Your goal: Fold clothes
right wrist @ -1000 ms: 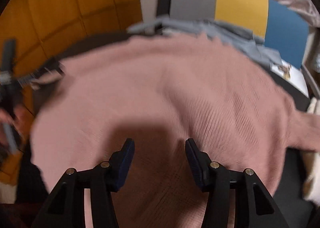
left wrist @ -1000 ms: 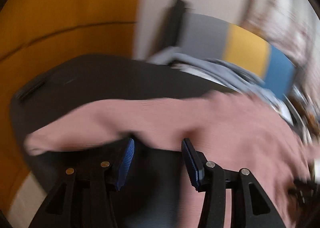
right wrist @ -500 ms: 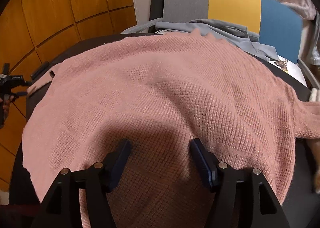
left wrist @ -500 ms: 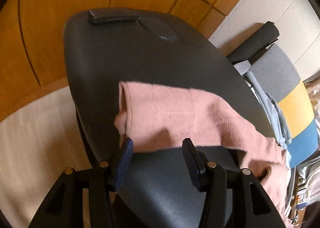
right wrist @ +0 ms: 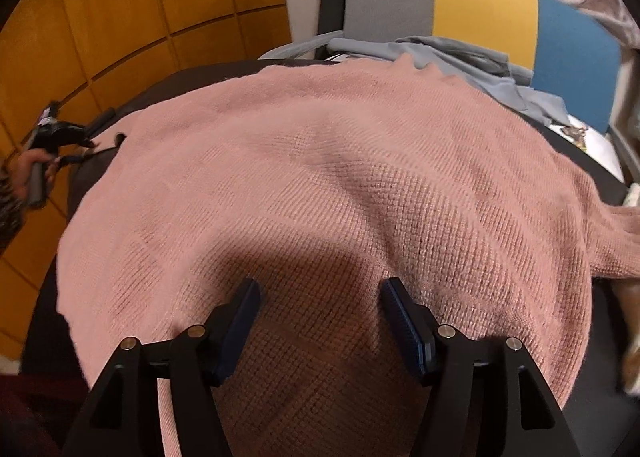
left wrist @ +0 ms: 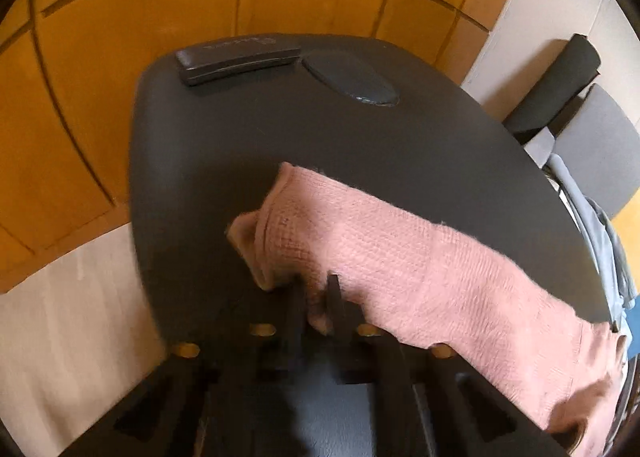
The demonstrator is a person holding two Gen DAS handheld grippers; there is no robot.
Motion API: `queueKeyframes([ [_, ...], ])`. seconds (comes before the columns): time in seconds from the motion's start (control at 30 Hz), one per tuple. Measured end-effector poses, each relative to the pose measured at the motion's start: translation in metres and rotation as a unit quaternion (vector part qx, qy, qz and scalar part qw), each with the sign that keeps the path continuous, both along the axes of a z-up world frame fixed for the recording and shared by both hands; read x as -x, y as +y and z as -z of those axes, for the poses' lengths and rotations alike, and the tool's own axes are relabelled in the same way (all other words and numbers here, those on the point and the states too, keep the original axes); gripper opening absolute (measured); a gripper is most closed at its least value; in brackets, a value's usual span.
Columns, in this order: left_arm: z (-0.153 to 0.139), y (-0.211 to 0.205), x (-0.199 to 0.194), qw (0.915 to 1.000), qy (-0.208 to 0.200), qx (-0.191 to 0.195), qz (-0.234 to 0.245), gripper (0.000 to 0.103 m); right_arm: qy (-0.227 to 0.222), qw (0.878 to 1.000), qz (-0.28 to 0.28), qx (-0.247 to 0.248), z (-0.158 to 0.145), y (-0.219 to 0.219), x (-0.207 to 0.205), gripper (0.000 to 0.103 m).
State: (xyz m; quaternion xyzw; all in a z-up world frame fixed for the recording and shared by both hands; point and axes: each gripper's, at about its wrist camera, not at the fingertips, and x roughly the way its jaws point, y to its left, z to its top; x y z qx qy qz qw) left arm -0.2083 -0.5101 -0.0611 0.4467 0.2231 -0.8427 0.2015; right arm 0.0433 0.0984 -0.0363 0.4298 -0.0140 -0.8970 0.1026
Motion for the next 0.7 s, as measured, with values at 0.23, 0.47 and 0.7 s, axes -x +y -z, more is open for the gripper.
queueKeyframes([
  [0.23, -0.007, -0.005, 0.029, 0.9985, 0.021, 0.048, 0.015, 0.006, 0.012, 0.995, 0.016, 0.093, -0.053, 0.011, 0.047, 0.041],
  [0.47, -0.041, -0.027, 0.059, 0.993, 0.057, 0.101, 0.023, 0.006, -0.02, 1.0, -0.016, 0.007, -0.032, -0.048, 0.167, 0.041],
  [0.7, -0.056, -0.027, 0.111, 0.9866, 0.051, 0.151, 0.036, 0.006, -0.035, 0.999, 0.021, -0.003, 0.004, -0.062, 0.195, 0.046],
])
